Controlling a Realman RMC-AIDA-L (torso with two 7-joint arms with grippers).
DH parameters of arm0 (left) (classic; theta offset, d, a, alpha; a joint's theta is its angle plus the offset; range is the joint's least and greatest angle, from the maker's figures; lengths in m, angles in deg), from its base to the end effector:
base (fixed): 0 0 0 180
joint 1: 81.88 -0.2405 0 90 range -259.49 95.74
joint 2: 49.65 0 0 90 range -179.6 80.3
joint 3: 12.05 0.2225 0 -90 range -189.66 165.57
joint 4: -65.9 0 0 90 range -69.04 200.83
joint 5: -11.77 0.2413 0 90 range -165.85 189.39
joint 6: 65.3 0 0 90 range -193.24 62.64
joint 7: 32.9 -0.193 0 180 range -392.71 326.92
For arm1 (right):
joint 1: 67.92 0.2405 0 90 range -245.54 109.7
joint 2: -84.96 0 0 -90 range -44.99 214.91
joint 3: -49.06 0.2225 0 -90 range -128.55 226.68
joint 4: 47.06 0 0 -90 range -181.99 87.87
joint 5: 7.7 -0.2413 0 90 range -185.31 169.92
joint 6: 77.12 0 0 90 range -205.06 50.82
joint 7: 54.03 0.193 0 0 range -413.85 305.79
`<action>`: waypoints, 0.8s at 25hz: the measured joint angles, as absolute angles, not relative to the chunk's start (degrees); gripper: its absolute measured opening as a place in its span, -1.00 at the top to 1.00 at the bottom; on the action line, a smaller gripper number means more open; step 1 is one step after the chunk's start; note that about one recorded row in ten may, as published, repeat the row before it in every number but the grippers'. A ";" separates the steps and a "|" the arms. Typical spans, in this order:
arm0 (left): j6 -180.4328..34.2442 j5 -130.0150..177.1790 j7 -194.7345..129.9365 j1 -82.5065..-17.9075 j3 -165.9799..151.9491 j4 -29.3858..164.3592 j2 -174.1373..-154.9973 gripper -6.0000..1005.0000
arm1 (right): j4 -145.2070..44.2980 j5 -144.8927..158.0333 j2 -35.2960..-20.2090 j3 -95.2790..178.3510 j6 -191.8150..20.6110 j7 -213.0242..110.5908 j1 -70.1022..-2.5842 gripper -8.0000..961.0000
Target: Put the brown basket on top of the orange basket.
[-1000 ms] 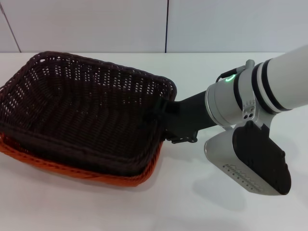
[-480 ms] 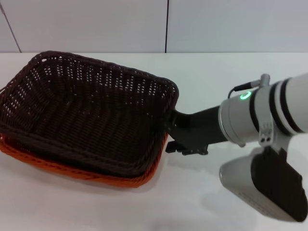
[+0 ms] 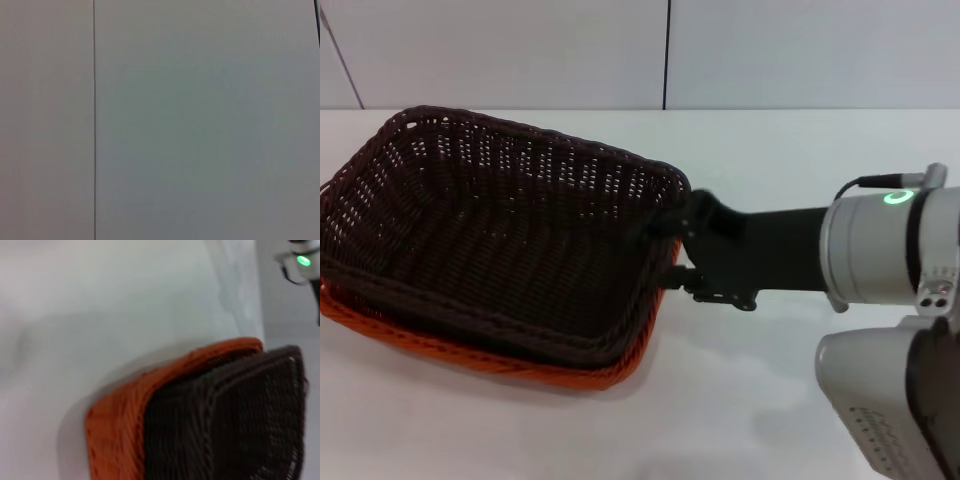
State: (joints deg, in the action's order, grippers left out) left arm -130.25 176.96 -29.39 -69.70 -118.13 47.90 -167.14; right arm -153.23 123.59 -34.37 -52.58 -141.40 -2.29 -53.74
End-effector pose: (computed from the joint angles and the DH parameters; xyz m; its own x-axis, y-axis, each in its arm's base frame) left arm -0.4158 0.3332 0.1222 0.7761 -0.1222 0.6187 0.6117 0.3846 -0.6913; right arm 0.0348 0.3293 -0.0502 0.2845 0.8791 0.3823 0.9538 -0.2195 -0.2052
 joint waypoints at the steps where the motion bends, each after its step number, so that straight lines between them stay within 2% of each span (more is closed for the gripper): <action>1: -130.25 177.14 -29.39 -69.78 -118.13 47.87 -167.14 -0.21 | -155.16 123.52 -34.34 -52.61 -140.12 -0.33 -55.23 -0.21; 10: -130.93 176.92 -29.13 -70.65 -118.03 48.14 -167.97 -0.21 | -157.18 112.72 -34.22 -49.76 -120.30 5.57 -61.19 -0.21; 20: -134.81 176.94 -26.50 -71.79 -114.35 48.81 -168.30 -0.21 | -151.14 74.99 -34.30 -39.82 -99.84 6.44 -66.97 -0.22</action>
